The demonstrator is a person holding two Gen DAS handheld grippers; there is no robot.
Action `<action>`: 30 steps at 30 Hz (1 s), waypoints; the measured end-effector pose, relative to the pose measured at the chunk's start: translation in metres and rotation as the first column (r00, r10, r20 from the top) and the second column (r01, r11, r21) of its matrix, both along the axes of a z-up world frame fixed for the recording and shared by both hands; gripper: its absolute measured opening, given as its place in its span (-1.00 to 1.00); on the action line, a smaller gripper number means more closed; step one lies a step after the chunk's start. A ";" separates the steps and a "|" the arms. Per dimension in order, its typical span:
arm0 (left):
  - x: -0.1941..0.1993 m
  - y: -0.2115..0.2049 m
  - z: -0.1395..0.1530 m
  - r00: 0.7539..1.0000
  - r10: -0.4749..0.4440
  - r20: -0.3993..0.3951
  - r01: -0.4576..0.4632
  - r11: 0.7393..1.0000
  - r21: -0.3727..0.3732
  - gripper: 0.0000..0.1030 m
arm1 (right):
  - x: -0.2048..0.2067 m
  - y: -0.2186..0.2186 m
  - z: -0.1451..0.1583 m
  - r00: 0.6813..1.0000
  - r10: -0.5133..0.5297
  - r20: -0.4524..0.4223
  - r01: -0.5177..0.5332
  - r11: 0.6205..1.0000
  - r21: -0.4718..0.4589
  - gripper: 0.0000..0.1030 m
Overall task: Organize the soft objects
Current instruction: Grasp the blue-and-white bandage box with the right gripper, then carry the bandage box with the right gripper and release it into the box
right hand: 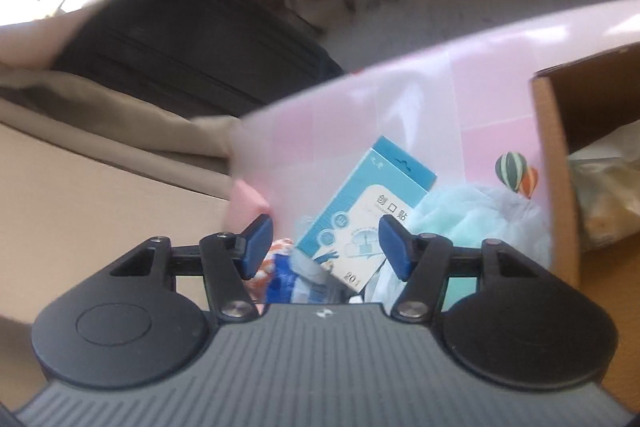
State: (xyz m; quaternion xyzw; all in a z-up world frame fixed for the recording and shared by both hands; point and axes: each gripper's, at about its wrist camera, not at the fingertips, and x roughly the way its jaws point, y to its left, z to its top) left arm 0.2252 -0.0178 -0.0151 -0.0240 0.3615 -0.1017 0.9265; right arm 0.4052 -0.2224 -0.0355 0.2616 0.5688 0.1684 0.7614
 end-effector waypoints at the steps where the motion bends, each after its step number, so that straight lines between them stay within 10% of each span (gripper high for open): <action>1: 0.002 0.000 -0.003 1.000 -0.001 -0.008 0.001 1.000 -0.004 -0.15 | 0.010 0.011 -0.008 0.999 -0.006 -0.033 0.006 1.000 -0.029 0.25; 15: -0.002 0.013 -0.018 0.998 -0.023 -0.052 0.019 0.997 -0.068 -0.15 | 0.046 0.075 -0.081 0.972 -0.014 -0.235 -0.059 0.951 -0.304 0.56; 18: -0.007 0.016 -0.016 0.999 -0.021 -0.048 0.017 0.997 -0.070 -0.15 | 0.037 0.065 -0.072 0.982 -0.034 -0.188 -0.015 0.967 -0.255 0.08; 20: -0.011 0.018 -0.014 0.999 -0.017 -0.047 0.014 0.998 -0.068 -0.15 | 0.032 0.050 -0.065 0.982 -0.063 -0.179 0.023 0.976 -0.216 -0.59; 30: -0.035 0.026 0.007 0.999 -0.024 -0.027 0.021 0.992 -0.126 -0.14 | -0.014 -0.007 -0.008 0.995 -0.088 -0.042 0.090 0.994 0.057 -0.64</action>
